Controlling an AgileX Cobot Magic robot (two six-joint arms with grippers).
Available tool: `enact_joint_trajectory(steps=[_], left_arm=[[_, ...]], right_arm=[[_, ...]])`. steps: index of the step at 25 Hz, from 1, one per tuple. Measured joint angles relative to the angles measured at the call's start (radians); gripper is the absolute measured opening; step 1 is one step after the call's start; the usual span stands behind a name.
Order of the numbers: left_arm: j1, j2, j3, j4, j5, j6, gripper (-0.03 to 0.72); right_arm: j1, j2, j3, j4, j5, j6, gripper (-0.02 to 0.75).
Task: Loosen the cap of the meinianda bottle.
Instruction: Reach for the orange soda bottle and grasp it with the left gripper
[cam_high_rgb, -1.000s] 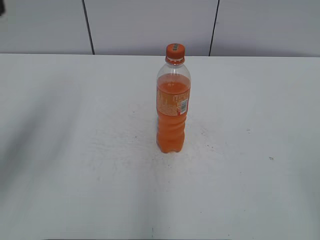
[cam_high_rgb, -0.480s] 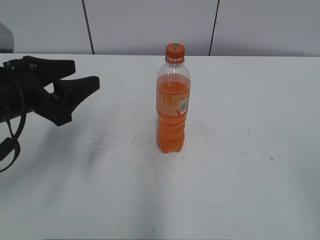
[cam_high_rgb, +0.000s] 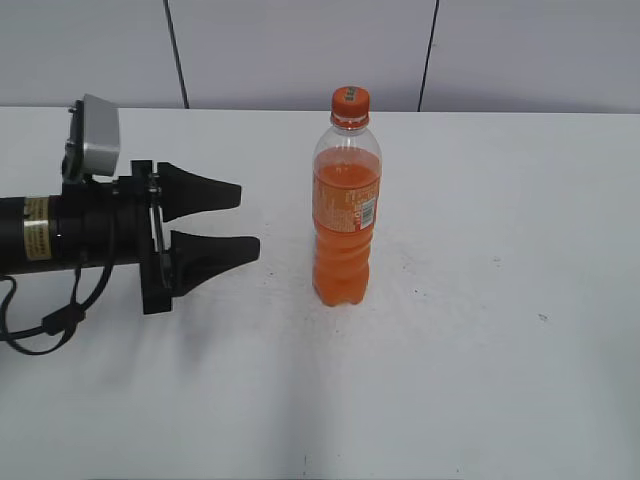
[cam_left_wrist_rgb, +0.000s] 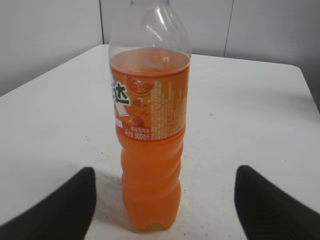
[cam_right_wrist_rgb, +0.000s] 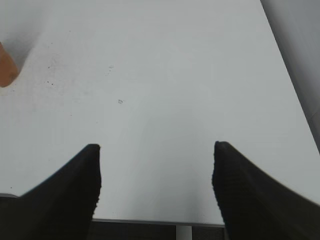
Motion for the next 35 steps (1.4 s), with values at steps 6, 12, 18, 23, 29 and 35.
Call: enact_joint_trajectory(steps=[6, 12, 18, 23, 29, 35], left_arm=[[-0.050, 0.128, -0.130, 0.032, -0.009, -0.003, 0.674], [-0.121, 0.250, -0.285, 0.079, -0.009, -0.018, 0.686], [-0.172, 0.363, -0.448, 0.086, -0.009, -0.057, 0.665], [-0.205, 0.429, -0.563, 0.086, -0.010, -0.111, 0.619], [-0.226, 0.456, -0.595, 0.091, -0.012, -0.127, 0.526], [-0.226, 0.456, -0.595, 0.092, -0.012, -0.128, 0.430]], right_arm=[[0.000, 0.000, 0.000, 0.000, 0.000, 0.000, 0.524], [0.000, 0.000, 0.000, 0.000, 0.000, 0.000, 0.524], [0.000, 0.000, 0.000, 0.000, 0.000, 0.000, 0.524], [0.000, 0.000, 0.000, 0.000, 0.000, 0.000, 0.524], [0.000, 0.000, 0.000, 0.000, 0.000, 0.000, 0.524], [0.000, 0.000, 0.000, 0.000, 0.000, 0.000, 0.524]])
